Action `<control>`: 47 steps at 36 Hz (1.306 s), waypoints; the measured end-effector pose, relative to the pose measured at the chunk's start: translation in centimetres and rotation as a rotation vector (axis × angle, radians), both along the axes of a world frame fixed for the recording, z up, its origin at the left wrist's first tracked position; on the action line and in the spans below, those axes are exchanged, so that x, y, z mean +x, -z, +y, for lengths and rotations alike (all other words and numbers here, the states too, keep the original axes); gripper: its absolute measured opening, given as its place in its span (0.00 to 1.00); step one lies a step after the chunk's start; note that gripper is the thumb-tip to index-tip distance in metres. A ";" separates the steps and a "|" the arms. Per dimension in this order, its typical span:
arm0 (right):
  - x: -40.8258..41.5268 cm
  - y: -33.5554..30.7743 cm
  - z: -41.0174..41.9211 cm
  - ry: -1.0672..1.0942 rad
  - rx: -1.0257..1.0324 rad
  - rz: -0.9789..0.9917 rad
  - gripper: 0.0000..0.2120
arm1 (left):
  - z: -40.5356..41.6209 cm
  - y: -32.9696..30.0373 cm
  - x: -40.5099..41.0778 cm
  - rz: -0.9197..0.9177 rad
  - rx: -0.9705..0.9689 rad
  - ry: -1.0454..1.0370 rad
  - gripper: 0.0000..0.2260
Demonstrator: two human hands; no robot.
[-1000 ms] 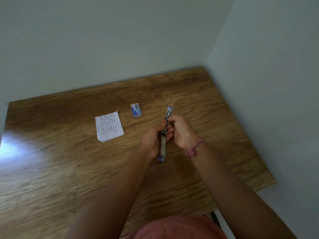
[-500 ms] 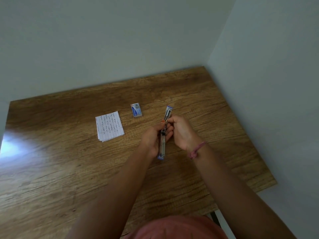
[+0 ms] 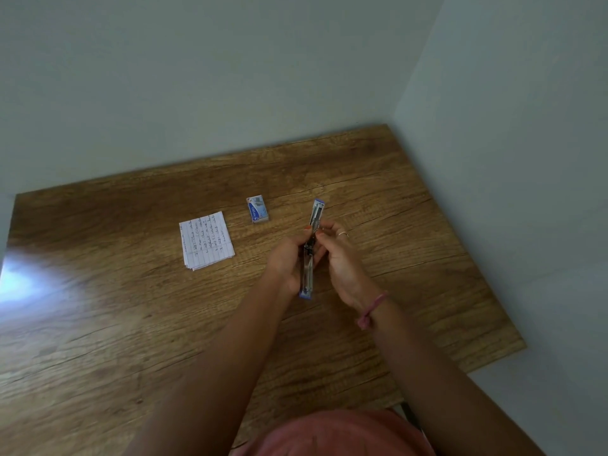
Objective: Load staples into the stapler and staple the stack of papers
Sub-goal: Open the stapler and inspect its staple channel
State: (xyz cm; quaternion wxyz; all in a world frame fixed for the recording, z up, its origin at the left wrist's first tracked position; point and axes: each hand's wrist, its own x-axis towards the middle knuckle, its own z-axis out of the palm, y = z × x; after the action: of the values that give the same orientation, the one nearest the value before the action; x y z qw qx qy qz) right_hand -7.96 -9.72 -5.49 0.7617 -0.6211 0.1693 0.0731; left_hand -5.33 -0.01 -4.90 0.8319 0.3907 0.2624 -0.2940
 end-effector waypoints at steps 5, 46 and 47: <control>-0.4 -0.1 0.6 0.004 -0.046 -0.034 0.05 | -0.1 -0.6 0.0 0.011 -0.014 -0.019 0.09; 2.7 -1.3 -4.8 -0.265 -1.662 -0.482 0.14 | 0.1 -0.1 0.3 0.032 -0.044 -0.021 0.05; 2.8 -1.3 -4.8 -0.274 -1.671 -0.490 0.14 | 0.2 0.0 0.3 0.027 -0.042 -0.019 0.06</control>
State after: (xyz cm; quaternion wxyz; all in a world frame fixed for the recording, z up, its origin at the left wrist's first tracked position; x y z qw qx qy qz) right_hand -5.19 -14.53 -4.16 0.0578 -0.9882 -0.0767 -0.1190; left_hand -5.05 0.15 -4.86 0.8391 0.3665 0.2711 -0.2967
